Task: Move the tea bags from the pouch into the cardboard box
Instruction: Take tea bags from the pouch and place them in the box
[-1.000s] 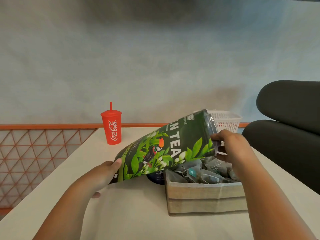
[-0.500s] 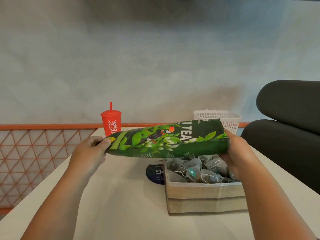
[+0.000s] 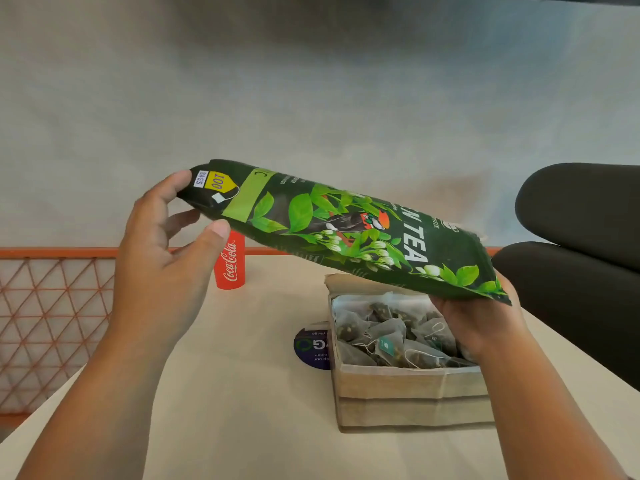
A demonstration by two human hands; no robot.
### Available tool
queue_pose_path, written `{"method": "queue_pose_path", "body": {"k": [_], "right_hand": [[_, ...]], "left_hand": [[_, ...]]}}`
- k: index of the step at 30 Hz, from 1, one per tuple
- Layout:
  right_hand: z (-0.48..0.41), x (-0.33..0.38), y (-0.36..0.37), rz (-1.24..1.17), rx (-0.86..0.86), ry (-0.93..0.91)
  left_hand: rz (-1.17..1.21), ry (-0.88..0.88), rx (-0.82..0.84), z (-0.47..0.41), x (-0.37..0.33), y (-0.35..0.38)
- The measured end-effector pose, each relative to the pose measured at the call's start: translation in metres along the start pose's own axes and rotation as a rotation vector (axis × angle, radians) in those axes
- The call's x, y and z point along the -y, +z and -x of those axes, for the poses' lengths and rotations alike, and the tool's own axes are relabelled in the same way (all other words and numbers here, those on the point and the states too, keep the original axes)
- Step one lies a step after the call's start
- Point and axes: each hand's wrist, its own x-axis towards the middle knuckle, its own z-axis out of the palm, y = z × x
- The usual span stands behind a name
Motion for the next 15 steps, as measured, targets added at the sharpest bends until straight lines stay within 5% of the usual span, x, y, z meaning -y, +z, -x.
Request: {"method": "queue_pose_path", "body": {"k": [15], "right_hand": [[-0.009,-0.009,-0.017,-0.116,0.057,-0.031]], "left_hand": [[-0.013,0.16,0.223,0.008,-0.015,0.001]]}}
